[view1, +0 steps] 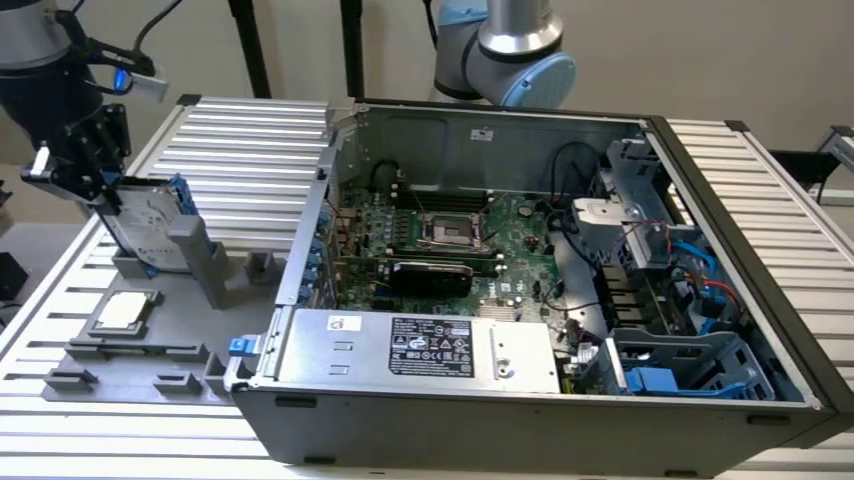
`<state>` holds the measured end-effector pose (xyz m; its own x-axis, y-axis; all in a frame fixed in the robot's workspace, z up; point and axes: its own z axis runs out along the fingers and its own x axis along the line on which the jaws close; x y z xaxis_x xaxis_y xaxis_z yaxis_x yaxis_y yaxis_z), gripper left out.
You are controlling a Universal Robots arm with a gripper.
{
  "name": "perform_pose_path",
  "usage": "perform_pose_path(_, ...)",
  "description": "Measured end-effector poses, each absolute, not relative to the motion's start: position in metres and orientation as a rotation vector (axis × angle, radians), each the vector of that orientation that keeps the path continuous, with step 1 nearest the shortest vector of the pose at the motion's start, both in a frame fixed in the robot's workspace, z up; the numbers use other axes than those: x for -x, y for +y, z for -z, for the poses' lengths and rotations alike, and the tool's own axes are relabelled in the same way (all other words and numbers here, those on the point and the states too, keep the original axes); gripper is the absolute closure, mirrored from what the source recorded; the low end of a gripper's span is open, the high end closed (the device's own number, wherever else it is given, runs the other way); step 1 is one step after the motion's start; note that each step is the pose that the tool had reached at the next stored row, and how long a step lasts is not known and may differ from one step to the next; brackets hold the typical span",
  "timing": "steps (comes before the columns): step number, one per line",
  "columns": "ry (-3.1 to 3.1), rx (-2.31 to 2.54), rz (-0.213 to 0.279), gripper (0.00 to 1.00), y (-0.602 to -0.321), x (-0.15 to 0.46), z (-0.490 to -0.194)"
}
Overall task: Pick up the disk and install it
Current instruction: 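Pick up the disk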
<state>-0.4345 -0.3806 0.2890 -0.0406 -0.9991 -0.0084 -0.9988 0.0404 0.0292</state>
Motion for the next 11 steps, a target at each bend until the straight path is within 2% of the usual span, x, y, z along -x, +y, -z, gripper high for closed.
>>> perform_pose_path(11,-2.257,-2.165,0.042,0.67,-0.386,0.4344,-0.289)
